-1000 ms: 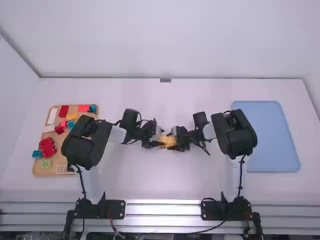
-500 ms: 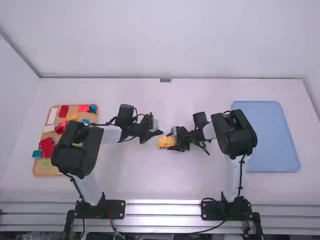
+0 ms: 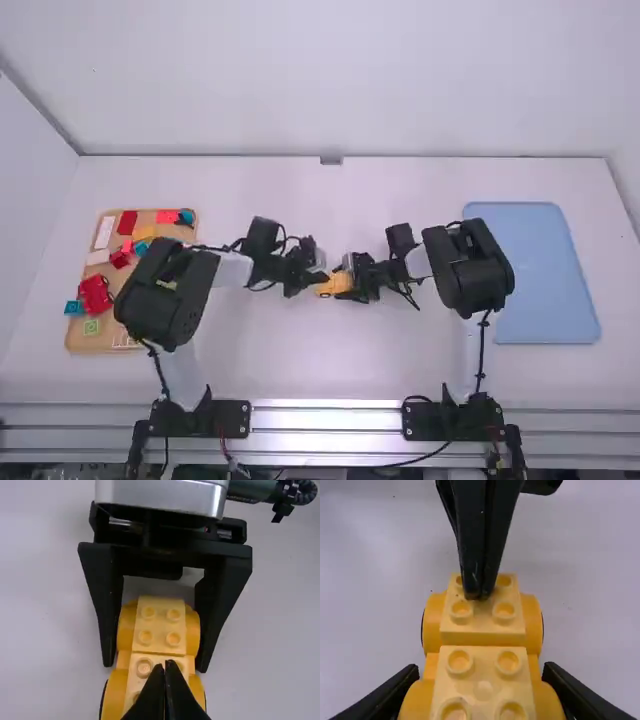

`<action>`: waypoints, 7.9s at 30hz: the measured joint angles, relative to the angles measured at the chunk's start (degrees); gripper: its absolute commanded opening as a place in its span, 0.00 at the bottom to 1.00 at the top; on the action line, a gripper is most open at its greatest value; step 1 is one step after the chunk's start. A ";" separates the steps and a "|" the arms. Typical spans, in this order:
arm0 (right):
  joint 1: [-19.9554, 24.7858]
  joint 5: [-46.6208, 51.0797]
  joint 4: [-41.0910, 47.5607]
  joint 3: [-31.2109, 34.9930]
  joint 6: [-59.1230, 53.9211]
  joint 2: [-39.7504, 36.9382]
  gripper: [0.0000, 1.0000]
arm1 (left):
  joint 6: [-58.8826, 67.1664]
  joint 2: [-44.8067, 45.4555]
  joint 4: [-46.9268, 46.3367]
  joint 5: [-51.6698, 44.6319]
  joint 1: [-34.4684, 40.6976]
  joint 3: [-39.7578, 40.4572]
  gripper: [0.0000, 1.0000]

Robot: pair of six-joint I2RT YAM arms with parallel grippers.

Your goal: Assemble lego blocks to make yellow taxi

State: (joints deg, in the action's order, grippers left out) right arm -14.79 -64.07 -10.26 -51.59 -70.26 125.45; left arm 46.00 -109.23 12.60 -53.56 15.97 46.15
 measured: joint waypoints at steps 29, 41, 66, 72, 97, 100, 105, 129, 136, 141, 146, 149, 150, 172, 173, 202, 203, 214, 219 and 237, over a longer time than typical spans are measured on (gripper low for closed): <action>0.00 1.31 0.02 -1.18 0.22 0.00 0.64 | 0.04 5.31 -6.95 5.44 -2.49 5.27 0.64; 0.11 4.31 0.17 -3.61 2.43 0.00 0.64 | -11.63 15.58 -9.16 20.87 -6.80 8.59 0.99; 4.83 16.06 22.53 -4.76 9.99 -14.80 0.98 | -37.11 15.91 -10.08 41.38 -9.86 8.59 0.99; 5.99 24.26 26.34 -4.76 10.21 -25.83 0.98 | -43.01 18.25 -13.75 49.55 -10.82 8.59 0.99; 1.95 31.45 17.92 -4.76 10.21 -26.36 0.98 | -60.35 20.39 -46.56 69.53 -27.23 30.95 0.99; 1.95 31.47 17.90 -4.76 10.23 -26.36 0.98 | -59.65 18.80 -51.71 65.00 -32.89 35.60 0.99; 1.95 31.45 17.49 -4.76 10.23 -26.36 0.99 | -58.66 11.54 -61.90 60.33 -39.01 46.18 0.99; 1.40 31.45 16.44 -4.76 10.29 -26.36 0.99 | -26.56 -30.86 -85.44 58.03 -46.86 86.40 0.99; 1.40 31.45 16.02 -4.76 10.40 -26.36 0.98 | -4.68 -31.06 -80.43 58.03 -46.34 84.28 0.74; 1.40 31.47 13.79 -4.76 12.59 -26.36 0.98 | 6.25 -31.06 -78.40 58.01 -46.34 81.94 0.80; 1.40 31.45 12.09 -4.76 16.22 -26.36 0.98 | 17.05 -31.06 -75.84 58.03 -46.31 78.29 0.68; 1.40 31.47 11.89 -4.76 16.81 -26.36 0.99 | 19.91 -31.08 -73.72 58.03 -46.34 76.81 0.60; 1.40 31.45 11.89 -4.76 17.07 -26.36 0.98 | 21.44 -31.06 -72.48 58.03 -46.34 76.02 0.60; -0.52 33.59 8.70 -4.76 21.57 -26.36 0.98 | 32.11 -31.06 -72.48 54.99 -46.31 72.76 0.50; -0.52 33.66 8.70 -4.76 21.79 -26.36 0.98 | 32.11 -31.06 -72.74 54.77 -46.31 72.76 0.50; -0.42 34.05 9.18 -4.76 22.18 -26.36 0.98 | 29.90 -31.04 -69.66 47.54 -46.31 70.42 0.34; -0.42 34.05 9.18 -4.76 22.12 -26.36 0.99 | 29.92 -31.06 -69.55 47.56 -46.29 70.42 0.33; -0.42 34.05 9.01 -4.76 22.14 -26.36 0.98 | 21.51 -30.18 -74.12 45.70 -46.29 73.77 0.14; -0.44 34.07 9.01 -4.76 22.10 -26.36 0.98 | 21.49 -23.12 -80.89 39.54 -46.27 73.57 0.06; -0.42 34.05 9.09 -4.76 22.21 -26.36 0.98 | 29.68 14.21 -53.33 34.84 -26.60 23.28 0.02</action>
State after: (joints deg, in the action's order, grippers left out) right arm -15.20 -30.02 -1.17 -56.36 -48.05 99.09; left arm 75.68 -95.02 -40.73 -18.72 -10.63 69.43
